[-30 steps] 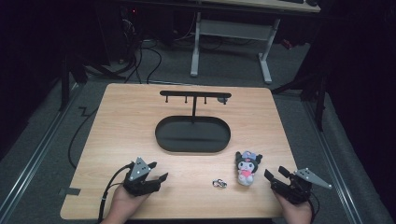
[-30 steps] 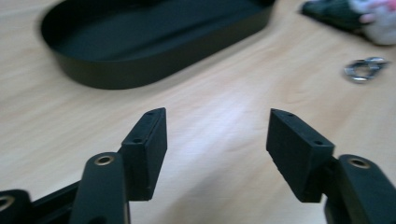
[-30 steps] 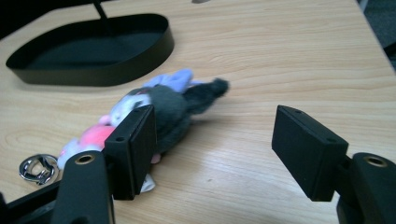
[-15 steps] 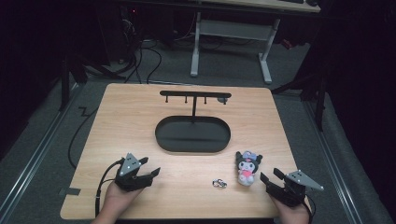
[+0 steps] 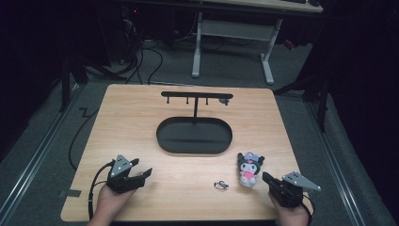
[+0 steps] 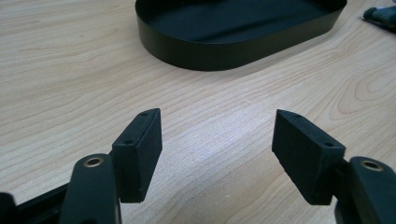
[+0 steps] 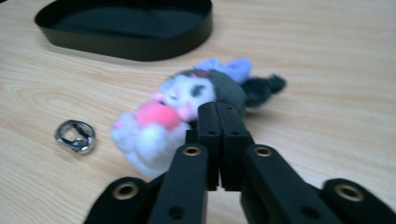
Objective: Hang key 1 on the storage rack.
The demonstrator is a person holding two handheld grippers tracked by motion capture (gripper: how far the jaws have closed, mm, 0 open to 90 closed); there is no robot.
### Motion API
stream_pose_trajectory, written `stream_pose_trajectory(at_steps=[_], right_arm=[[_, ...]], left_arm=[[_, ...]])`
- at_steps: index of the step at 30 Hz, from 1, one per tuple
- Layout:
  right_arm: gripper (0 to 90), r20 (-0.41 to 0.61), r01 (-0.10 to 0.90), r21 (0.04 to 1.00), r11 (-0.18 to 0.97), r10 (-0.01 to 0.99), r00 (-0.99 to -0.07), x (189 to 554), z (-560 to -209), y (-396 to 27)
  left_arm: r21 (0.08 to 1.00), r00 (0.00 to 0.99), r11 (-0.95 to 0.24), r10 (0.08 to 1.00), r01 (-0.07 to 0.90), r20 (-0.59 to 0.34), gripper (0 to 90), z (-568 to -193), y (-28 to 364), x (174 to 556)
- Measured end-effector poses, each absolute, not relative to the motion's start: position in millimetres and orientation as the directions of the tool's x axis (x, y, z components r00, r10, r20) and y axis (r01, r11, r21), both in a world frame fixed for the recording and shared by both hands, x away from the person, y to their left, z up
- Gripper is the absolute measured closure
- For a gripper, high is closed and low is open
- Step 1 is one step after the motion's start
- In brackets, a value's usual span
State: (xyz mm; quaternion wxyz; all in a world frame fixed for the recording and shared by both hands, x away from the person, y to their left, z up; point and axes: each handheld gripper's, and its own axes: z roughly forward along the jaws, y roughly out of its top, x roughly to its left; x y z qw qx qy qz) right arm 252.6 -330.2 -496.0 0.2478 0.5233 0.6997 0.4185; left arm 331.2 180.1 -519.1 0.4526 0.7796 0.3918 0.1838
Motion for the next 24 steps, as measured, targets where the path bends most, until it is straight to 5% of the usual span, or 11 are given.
stream_pose_trajectory(at_steps=[13,24], right_arm=[[90.0,0.057,0.491,0.833,0.254,0.844,-0.533,250,-497,-261],[90.0,0.062,0.520,0.806,0.285,0.832,-0.552,255,-509,-251]], left_arm=[[0.847,0.644,-0.314,0.764,0.429,-0.043,34.3,-522,174,331],[0.849,0.656,-0.300,0.752,0.435,-0.070,34.4,-522,171,330]])
